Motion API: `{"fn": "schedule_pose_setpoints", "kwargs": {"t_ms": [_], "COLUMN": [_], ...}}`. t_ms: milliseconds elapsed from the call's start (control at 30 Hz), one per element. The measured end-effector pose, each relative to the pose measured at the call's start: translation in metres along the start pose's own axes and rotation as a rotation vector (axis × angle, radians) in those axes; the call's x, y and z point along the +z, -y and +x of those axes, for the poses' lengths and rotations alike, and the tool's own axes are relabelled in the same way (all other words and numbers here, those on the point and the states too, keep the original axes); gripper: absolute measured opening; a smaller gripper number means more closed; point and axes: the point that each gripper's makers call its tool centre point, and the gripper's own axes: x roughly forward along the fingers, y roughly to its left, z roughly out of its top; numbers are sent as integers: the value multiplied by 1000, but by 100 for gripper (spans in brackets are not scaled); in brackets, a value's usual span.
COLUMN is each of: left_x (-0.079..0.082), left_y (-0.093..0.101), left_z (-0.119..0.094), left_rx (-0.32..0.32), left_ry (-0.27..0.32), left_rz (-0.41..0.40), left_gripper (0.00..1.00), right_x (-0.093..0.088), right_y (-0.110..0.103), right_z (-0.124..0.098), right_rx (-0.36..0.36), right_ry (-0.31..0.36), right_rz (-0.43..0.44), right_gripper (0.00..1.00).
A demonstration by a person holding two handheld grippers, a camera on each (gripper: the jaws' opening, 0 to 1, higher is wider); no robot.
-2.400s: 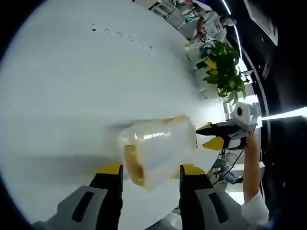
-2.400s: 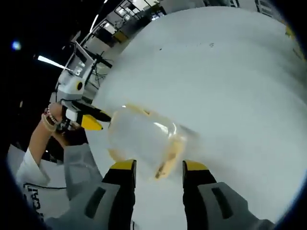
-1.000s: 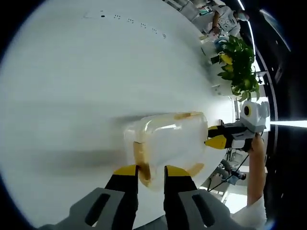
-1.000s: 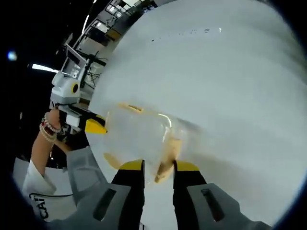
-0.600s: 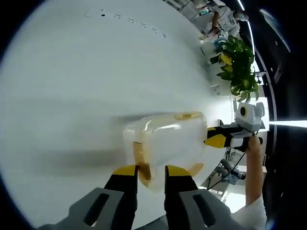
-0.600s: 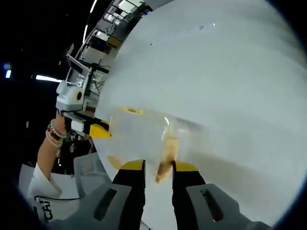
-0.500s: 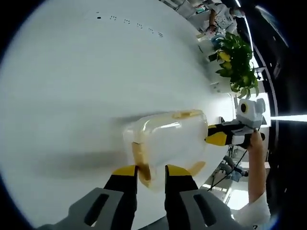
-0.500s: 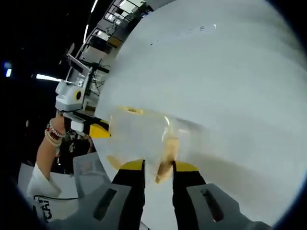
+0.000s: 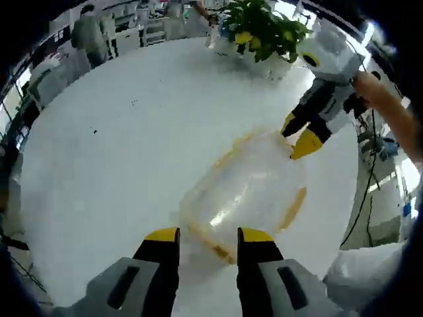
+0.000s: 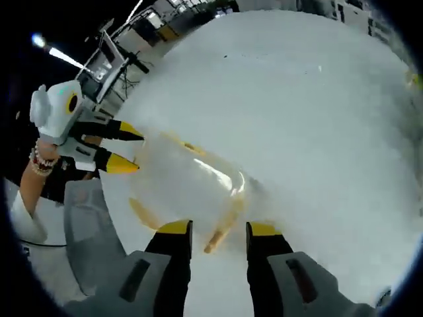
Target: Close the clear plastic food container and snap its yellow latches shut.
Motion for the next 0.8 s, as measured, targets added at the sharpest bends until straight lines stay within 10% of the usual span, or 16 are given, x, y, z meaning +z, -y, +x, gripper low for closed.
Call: {"fn": "schedule_pose_setpoints", "kwargs": {"t_ms": [200, 233, 367, 467, 633, 800], "left_x": [12, 11, 25, 35, 53, 50], "left_y": [7, 9, 24, 36, 55, 51], "left_z": [8, 9, 8, 5, 5, 16], "left_rx": [179, 183, 79, -9, -152, -152], "left_ry": [20, 16, 119, 172, 271, 251], "left_rz": [685, 703, 581, 495, 263, 191], "left_gripper": [0, 0, 0, 19, 12, 0], "right_x": [15, 17, 21, 31, 61, 71], "right_y": [-14, -13, -15, -23, -49, -57], "right_z": [-1, 0, 2, 2, -2, 10], "right_rx": [-133, -131, -145, -111, -12, 14], "right_ry": [-46, -55, -61, -9, 143, 163], "right_rz": [-387, -403, -501, -476, -516, -584], "right_gripper": [30, 27, 19, 14, 1, 0]}}
